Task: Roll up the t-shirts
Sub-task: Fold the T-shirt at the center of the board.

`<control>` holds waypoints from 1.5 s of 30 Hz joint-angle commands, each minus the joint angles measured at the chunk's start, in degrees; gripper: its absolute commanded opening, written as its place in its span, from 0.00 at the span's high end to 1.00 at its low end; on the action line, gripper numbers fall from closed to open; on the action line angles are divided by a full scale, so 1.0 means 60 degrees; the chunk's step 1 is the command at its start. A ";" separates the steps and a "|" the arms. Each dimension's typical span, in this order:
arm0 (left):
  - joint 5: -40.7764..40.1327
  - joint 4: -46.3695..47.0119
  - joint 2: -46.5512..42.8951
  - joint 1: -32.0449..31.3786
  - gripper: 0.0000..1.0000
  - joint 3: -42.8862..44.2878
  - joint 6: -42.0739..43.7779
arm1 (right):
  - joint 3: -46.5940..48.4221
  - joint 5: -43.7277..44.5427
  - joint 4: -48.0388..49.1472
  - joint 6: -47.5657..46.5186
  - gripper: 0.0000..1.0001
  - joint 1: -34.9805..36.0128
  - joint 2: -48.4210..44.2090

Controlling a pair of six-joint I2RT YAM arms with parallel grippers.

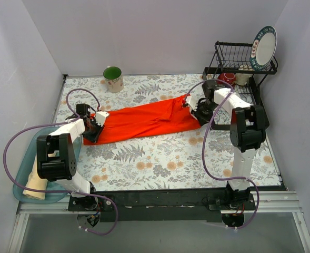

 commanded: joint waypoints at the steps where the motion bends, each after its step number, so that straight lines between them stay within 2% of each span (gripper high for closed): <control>1: -0.0252 0.0131 0.0181 0.0075 0.78 0.0136 0.0278 | 0.0513 0.0360 -0.0257 -0.0928 0.99 -0.0108 0.0170; 5: -0.0296 0.0161 0.0167 0.0090 0.78 0.0135 0.0278 | 0.0513 0.0551 -0.0389 -0.1104 0.96 -0.0109 0.0200; 8: -0.0238 0.0102 0.0167 0.0075 0.77 0.0267 0.0278 | 0.1051 0.0727 -0.0549 -0.1119 0.86 -0.0138 0.0186; 12: 0.0406 -0.0381 0.0021 0.0075 0.73 0.0808 0.0279 | 0.2620 -0.0806 -0.0975 -0.0886 0.69 -0.0036 0.0068; 15: 0.0845 -0.0688 -0.0024 0.0075 0.69 0.1116 0.0118 | 0.3133 -0.1250 -0.0873 -0.0827 0.64 0.0476 0.0243; 22: 0.2219 -0.1392 -0.0448 -0.0524 0.53 0.2990 -0.0995 | 0.3340 -0.1470 -0.0346 0.0168 0.64 0.1400 0.1020; 25: 0.2997 -0.0897 -0.0682 -0.1563 0.43 0.3475 -0.1479 | 0.3311 -0.1470 0.0298 0.1281 0.65 0.1255 0.1050; 26: 0.2957 -0.0140 -0.0741 -0.2261 0.41 0.3359 -0.1508 | 0.3296 -0.1499 0.0546 0.1834 0.66 0.1065 0.1035; 28: 0.2869 0.0771 -0.0640 -0.2954 0.37 0.3169 -0.1276 | 0.3238 -0.1602 0.0680 0.2263 0.67 0.0830 0.0918; 30: 0.3043 0.1857 -0.0275 -0.3760 0.37 0.3211 -0.1056 | 0.3091 -0.1719 0.0768 0.2803 0.68 0.0479 0.0729; 34: 0.2971 0.2576 0.1874 -0.4931 0.42 0.4206 -0.1272 | 0.2755 -0.1938 0.0871 0.3685 0.69 -0.0020 0.0304; 40: 0.2679 0.3412 0.3490 -0.6002 0.44 0.5101 -0.1333 | 0.1540 -0.2012 0.1528 0.4314 0.69 -0.0343 -0.0795; 45: 0.2005 0.3924 0.4253 -0.6384 0.46 0.5145 -0.1333 | 0.1479 -0.2421 0.1384 0.4872 0.69 -0.0708 -0.0869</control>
